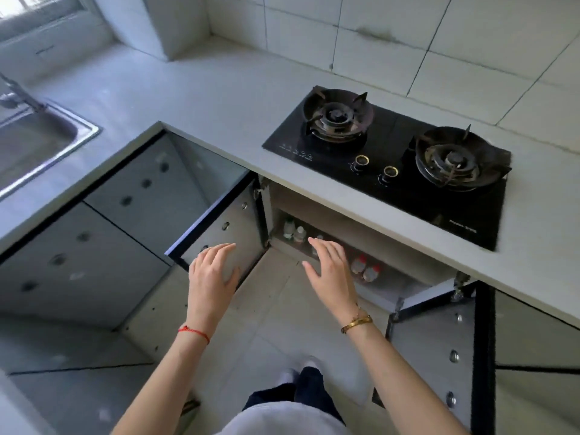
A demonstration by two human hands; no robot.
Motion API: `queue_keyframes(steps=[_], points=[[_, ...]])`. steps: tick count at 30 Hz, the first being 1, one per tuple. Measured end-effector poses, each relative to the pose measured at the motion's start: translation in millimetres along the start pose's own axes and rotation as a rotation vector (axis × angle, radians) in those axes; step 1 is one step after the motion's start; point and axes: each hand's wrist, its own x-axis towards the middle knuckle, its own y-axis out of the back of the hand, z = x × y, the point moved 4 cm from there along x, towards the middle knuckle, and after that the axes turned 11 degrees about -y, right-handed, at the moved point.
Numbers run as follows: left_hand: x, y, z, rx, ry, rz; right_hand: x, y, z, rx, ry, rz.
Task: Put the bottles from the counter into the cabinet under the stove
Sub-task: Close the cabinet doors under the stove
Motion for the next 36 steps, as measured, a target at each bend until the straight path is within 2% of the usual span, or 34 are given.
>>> queue_keyframes(steps=[11, 20, 25, 30, 36], points=[[-34.3, 40.1, -54.3, 0.039, 0.298, 0.143, 21.3, -64.9, -78.7, -0.040, 0.296, -0.191], [-1.7, 29.5, -151.7, 0.037, 0.407, 0.098, 70.6, -160.7, -154.4, -0.167, 0.453, -0.269], [25.2, -0.1, -202.4, 0.024, 0.388, -0.043, 98.8, -215.0, -178.3, -0.260, 0.441, -0.305], [35.4, -35.4, -232.1, 0.001, 0.358, -0.194, 114.7, -260.9, -183.9, -0.310, 0.348, -0.358], [31.0, -53.2, -239.6, -0.041, 0.255, -0.201, 111.9, -292.6, -177.3, -0.300, 0.255, -0.363]])
